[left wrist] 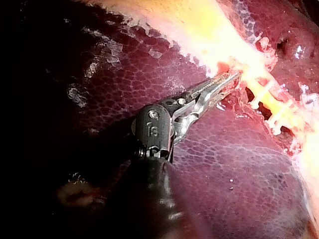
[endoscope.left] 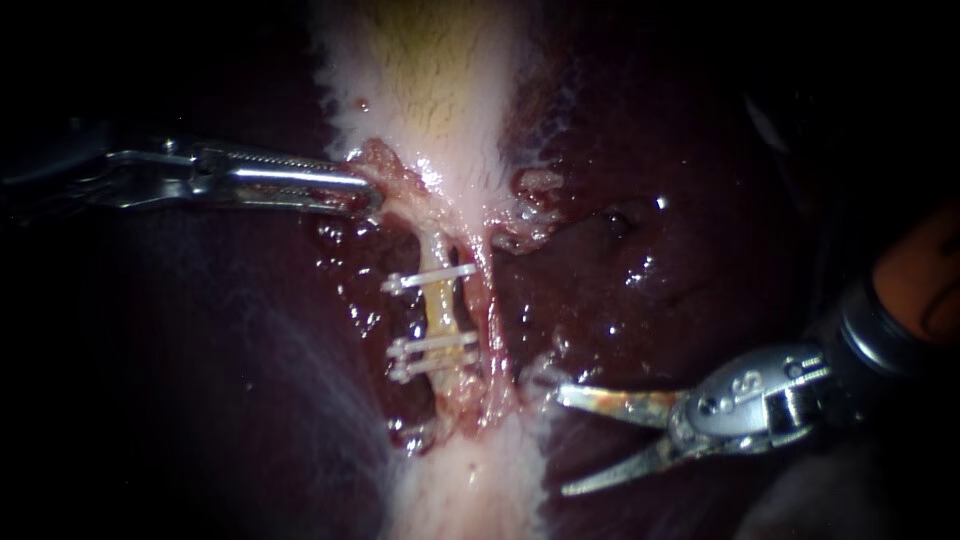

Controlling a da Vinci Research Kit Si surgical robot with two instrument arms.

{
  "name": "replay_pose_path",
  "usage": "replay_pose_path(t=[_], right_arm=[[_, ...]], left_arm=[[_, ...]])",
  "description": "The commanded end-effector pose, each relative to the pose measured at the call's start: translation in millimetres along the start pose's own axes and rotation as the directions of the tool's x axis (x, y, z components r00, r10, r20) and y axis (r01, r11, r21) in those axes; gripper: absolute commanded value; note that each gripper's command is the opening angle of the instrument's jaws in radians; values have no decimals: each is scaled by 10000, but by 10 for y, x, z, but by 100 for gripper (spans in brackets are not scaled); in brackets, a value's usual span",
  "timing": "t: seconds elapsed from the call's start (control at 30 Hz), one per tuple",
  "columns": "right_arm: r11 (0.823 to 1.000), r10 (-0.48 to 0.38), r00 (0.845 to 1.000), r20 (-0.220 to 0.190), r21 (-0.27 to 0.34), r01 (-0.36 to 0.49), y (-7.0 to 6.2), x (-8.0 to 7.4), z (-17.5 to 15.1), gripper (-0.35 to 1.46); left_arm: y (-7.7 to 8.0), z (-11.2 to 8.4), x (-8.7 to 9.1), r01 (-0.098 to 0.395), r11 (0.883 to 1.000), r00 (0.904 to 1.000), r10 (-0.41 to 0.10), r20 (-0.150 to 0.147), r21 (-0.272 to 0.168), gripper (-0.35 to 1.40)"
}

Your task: Go to the cutting position left tube

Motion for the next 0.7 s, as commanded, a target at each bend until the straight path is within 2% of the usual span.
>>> replay_pose_path(t=[0.03,0.13,0.2,0.27,0.43,0.53,0.7], right_arm=[[10000,61,10000,1,-2,-61,0,0,0,143],[10000,62,10000,1,-4,-62,1,0,0,143],[10000,63,10000,1,-4,-63,1,-1,0,143],[10000,63,10000,1,-5,-63,1,-1,0,143],[10000,65,10000,1,-6,-65,2,-1,0,143],[9999,127,9999,3,-8,-127,2,-1,0,143],[9999,148,9999,2,56,-148,5,1,4,143]], left_arm=[[0,-1,0,2,10000,10000,-2,4,-8,-35],[6,-9,4,24,10000,10000,-24,15,-45,-35],[13,-22,10,61,9999,10000,-61,32,-100,-35],[21,-38,20,125,9997,9999,-124,64,-209,-35],[38,-77,47,240,9997,9996,-242,-176,-94,-35],[47,-84,56,183,9998,9996,-185,-204,-105,-35],[47,-82,53,167,9998,9996,-168,-209,-87,-35]])
